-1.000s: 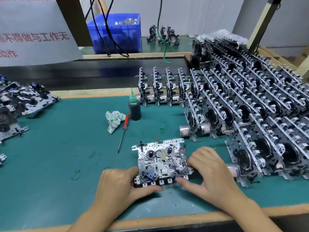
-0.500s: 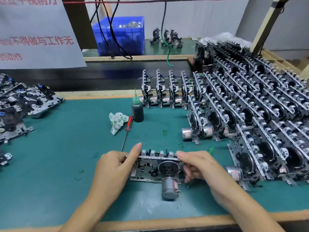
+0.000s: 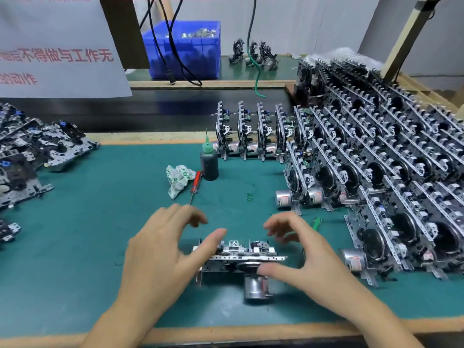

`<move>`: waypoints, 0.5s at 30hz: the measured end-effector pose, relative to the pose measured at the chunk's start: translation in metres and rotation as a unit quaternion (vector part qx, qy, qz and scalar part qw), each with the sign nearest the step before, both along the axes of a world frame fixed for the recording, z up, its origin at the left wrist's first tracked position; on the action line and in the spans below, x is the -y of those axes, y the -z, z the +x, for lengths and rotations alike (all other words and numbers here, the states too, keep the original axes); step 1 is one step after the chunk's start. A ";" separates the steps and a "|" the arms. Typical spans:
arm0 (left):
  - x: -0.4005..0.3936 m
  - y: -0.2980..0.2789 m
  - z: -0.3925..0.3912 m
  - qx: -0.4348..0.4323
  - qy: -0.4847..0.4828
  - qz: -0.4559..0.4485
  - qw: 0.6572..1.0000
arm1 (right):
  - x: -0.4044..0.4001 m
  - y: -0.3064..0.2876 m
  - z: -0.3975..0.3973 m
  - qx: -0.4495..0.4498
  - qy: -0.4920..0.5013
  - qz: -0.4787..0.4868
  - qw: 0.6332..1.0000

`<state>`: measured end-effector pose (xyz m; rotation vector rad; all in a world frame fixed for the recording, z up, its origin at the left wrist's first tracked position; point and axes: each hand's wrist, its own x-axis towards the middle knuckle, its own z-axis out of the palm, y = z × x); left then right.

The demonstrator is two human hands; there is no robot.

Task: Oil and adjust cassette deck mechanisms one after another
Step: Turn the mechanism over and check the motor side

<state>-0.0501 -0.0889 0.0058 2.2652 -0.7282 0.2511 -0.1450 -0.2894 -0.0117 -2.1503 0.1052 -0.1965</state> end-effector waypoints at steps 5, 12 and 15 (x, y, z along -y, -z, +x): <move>0.017 -0.003 -0.001 -0.016 0.205 -0.065 0.977 | -0.007 0.005 0.006 0.081 -0.047 -0.028 0.995; 0.021 0.004 0.001 0.010 0.226 -0.084 0.970 | -0.010 0.003 0.009 0.070 -0.033 0.019 0.997; 0.022 0.003 0.002 0.002 0.231 -0.082 0.969 | -0.007 0.002 0.011 0.058 -0.041 0.017 0.997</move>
